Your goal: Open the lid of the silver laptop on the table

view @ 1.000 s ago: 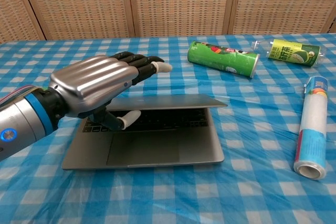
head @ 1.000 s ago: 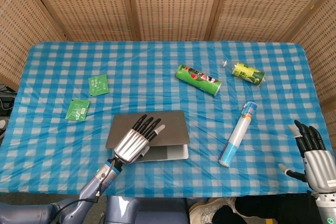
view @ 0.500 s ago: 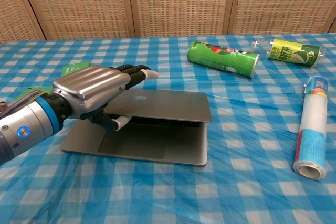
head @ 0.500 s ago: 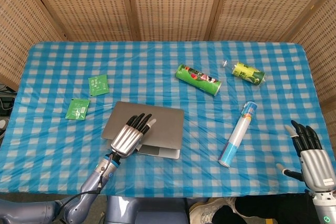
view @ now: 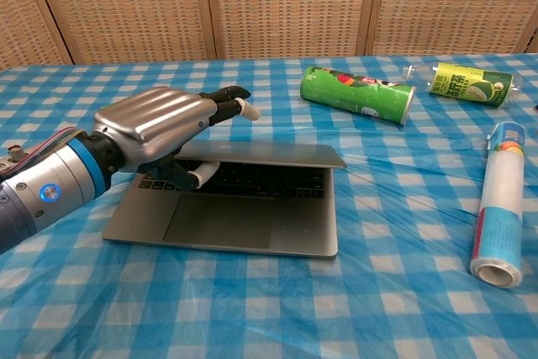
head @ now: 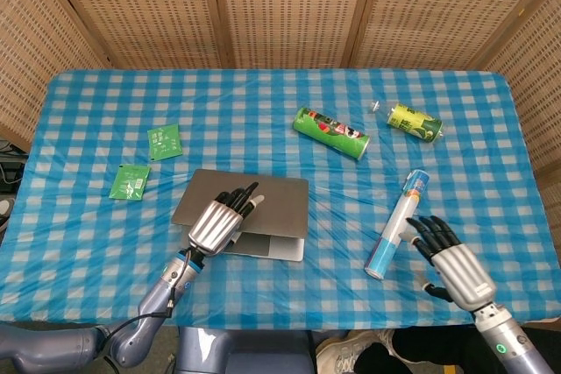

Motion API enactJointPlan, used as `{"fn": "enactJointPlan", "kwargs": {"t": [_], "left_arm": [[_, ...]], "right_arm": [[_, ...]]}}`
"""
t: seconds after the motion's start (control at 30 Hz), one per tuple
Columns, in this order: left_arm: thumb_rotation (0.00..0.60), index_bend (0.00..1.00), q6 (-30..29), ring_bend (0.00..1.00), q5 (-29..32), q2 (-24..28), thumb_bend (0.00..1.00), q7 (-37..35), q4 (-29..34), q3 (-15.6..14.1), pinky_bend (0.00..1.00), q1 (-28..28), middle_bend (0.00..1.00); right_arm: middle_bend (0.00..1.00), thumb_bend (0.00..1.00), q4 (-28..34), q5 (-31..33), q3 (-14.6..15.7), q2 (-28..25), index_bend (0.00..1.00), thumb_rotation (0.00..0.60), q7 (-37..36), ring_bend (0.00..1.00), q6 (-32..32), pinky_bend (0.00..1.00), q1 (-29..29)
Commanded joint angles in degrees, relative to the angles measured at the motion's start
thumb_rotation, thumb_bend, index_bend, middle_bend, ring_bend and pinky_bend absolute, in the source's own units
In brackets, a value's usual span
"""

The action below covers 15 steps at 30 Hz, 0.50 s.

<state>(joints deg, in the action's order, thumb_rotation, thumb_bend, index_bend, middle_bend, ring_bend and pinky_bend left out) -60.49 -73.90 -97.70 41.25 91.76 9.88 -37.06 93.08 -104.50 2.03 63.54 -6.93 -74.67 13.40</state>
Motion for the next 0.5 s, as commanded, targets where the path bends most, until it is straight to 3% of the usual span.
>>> {"fn": "enactJointPlan", "kwargs": {"t": [0.03, 0.27, 0.5], "left_arm": [[0.6, 0.14, 0.21, 0.17, 0.18, 0.53, 0.54, 0.05, 0.59, 0.22, 0.3, -0.43, 0.03], [0.6, 0.15, 0.2, 0.18, 0.76, 1.99, 0.54, 0.87, 2.17, 0.23, 0.3, -1.3, 0.05], [0.6, 0.15, 0.51, 0.18, 2.7, 3.14, 0.53, 1.76, 4.1, 0.26, 0.3, -2.23, 0.05]], "right_arm": [[0.17, 0.66, 0.87, -3.42, 1.78, 1.87, 0.22, 0.6, -1.86, 0.07, 6.54, 0.16, 5.12], [0.18, 0.75, 2.54, -3.23, 1.41, 5.93, 0.22, 0.6, 2.31, 0.09, 16.29, 0.17, 11.12], [0.18, 0.81, 2.73, 5.25, -2.63, 13.43, 0.22, 0.6, 8.89, 0.09, 26.17, 0.18, 16.03]]}}
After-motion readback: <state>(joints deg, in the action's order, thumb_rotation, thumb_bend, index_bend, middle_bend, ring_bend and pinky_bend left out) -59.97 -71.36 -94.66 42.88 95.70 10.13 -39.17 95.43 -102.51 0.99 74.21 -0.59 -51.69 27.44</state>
